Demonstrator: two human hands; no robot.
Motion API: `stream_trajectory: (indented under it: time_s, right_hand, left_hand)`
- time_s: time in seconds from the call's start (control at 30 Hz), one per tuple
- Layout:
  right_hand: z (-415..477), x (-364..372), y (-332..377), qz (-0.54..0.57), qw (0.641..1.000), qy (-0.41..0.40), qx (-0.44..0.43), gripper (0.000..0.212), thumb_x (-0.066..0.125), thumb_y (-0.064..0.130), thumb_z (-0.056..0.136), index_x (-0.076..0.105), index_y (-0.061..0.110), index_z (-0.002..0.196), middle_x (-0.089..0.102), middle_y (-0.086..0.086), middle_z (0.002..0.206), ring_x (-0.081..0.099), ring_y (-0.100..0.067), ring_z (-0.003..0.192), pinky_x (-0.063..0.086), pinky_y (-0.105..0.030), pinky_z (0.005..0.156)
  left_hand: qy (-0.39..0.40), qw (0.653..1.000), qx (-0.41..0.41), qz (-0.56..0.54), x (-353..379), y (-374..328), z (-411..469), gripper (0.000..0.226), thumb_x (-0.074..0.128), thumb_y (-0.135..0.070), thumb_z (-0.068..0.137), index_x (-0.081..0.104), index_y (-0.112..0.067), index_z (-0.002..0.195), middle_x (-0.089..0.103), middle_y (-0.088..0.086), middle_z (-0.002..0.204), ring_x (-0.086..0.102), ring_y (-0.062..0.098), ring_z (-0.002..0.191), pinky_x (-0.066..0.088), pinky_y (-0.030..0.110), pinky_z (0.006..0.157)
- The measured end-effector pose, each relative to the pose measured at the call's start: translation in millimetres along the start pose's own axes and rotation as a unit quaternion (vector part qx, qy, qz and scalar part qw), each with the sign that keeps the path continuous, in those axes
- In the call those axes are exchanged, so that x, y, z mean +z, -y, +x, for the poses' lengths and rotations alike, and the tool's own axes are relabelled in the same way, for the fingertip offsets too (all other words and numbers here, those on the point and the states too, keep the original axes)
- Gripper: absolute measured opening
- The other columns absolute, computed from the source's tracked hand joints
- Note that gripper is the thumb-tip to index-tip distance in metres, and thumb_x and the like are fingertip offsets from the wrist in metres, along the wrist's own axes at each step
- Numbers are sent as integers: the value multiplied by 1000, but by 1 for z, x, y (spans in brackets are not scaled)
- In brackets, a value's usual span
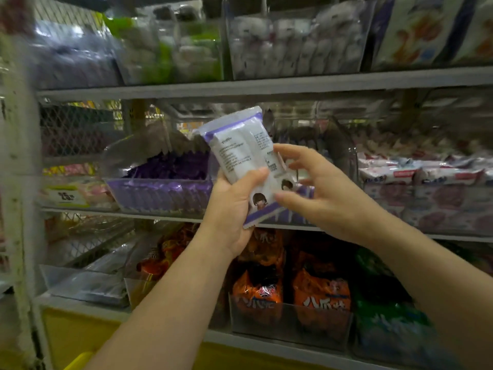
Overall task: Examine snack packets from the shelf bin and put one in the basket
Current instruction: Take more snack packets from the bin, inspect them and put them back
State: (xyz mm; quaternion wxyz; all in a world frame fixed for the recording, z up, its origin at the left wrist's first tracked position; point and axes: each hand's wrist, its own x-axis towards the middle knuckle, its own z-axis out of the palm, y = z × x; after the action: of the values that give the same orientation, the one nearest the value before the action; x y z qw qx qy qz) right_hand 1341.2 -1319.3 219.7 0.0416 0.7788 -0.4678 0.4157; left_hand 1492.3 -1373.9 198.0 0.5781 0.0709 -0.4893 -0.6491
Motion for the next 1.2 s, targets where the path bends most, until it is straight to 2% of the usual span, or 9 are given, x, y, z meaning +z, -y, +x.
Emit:
stream_trajectory:
  time_s: [0.1,0.2,0.33,0.5,0.77,0.87,1.0,1.1,1.2]
  right_hand:
    - [7,-6,-2,-120,987,88,-60,90,67,55,75,14,49,147,11,22,156,12,8,136,13,-10,104]
    - [16,-10,-11,-222,969,94,-49,94,68,59,75,11,46,148,-3,20,159,7,-3,142,26,-26,109]
    - [34,-13,-18,-278,956,49,-79,89,62,59,76,22,30,150,27,6,157,28,-13,139,42,-38,106]
    - [61,-20,-30,-216,973,75,-37,95,69,44,82,0,49,148,51,11,132,54,-7,104,46,-23,86]
    - [92,-44,-50,-102,992,-66,22,66,76,28,79,46,35,137,65,14,105,64,-2,93,54,-20,83]
    - [103,-47,-55,-63,994,-87,38,58,77,25,77,51,42,125,68,17,93,66,5,87,54,-14,79]
    - [119,-42,-61,-54,992,-89,67,36,76,29,76,60,24,108,71,7,88,68,-5,82,58,-28,76]
    - [132,-38,-68,-56,991,-84,91,25,77,32,76,63,24,94,70,5,80,68,-3,71,59,-26,65]
    - [145,-31,-78,-53,989,-79,116,15,76,30,75,62,24,79,66,3,67,63,1,57,50,-16,49]
  left_hand:
    - [-49,992,-27,116,6,-9,15,41,65,-15,90,54,-21,129,72,7,113,69,27,103,55,53,89]
    - [-44,974,-63,213,14,-17,28,46,68,-20,88,53,-18,131,71,9,113,69,28,103,54,55,91]
    - [11,948,-130,292,22,-30,42,28,57,-18,94,61,-15,121,73,11,103,73,25,87,60,45,79]
    - [72,923,-194,325,28,-47,64,34,41,-34,99,63,-17,118,73,12,102,68,22,90,55,37,79]
    - [108,902,-77,410,25,-53,118,33,35,-22,103,61,-33,119,73,-13,104,64,7,100,44,27,86]
    - [120,789,89,595,10,-50,143,37,47,-9,97,58,-22,130,68,-10,113,61,6,109,46,17,90]
    - [146,504,185,831,-9,-40,178,51,55,-20,90,47,-26,140,50,0,141,42,23,131,37,38,108]
    - [174,416,193,871,-18,-33,202,56,53,-30,94,36,-33,147,28,-4,157,24,22,143,21,37,118]
    - [176,413,158,880,-23,-33,220,57,52,-31,96,31,-37,148,17,-7,161,15,26,147,15,41,118]
